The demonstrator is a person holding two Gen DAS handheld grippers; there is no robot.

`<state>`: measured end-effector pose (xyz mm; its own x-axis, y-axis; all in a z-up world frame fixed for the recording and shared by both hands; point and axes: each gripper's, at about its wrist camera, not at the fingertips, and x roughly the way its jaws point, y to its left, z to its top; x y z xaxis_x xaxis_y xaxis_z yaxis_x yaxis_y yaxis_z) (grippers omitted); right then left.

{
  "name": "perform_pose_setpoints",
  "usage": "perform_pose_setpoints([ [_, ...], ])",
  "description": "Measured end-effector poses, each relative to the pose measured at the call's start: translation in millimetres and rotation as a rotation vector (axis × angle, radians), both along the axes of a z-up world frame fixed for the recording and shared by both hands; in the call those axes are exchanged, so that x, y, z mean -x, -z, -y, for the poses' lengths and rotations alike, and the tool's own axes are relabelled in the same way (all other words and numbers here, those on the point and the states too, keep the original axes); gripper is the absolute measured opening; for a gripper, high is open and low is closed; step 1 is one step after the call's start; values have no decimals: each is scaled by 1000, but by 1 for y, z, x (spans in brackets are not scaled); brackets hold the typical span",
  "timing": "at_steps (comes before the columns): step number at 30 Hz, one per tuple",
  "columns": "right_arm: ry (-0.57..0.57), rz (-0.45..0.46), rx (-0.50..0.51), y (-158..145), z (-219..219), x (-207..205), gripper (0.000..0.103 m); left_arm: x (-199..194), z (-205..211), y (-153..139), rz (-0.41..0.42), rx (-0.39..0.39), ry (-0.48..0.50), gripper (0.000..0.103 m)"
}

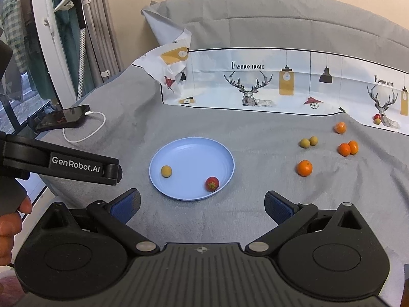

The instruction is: Organize fruits

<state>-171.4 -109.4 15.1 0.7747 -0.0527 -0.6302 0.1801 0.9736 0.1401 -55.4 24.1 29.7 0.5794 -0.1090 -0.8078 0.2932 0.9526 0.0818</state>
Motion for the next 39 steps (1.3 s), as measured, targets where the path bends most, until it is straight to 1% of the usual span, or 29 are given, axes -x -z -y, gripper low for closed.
perform_pose_setpoints([
  [8,12,-14,-18,8,9,-5,102,-9,10,5,-15,-24,8,103],
  [14,46,-31,-41,16,26,-11,102,-19,31,11,-34,-47,36,103],
  [18,98,-33,-57,23,47,-11,102,-26,56,17,-55,-67,76,103],
  [21,169,-34,-58,31,71,-8,102,-34,81,24,-91,-65,112,103],
  [23,228,-36,-51,37,91,-6,102,-42,100,28,-121,-47,143,103],
  [26,334,-33,-31,47,132,-3,102,-50,137,38,-125,-49,193,103],
  [29,448,-18,4,57,181,-2,102,-62,181,55,-141,-49,245,103],
  [32,554,-3,68,74,235,-10,102,-74,229,78,-164,-44,293,103],
  [35,636,-19,131,101,292,-31,102,-88,274,108,-202,-46,325,103],
  [37,664,-49,134,124,327,-48,102,-98,300,127,-228,-55,337,103],
  [39,667,-80,114,146,356,-66,102,-107,323,145,-236,-73,355,103],
])
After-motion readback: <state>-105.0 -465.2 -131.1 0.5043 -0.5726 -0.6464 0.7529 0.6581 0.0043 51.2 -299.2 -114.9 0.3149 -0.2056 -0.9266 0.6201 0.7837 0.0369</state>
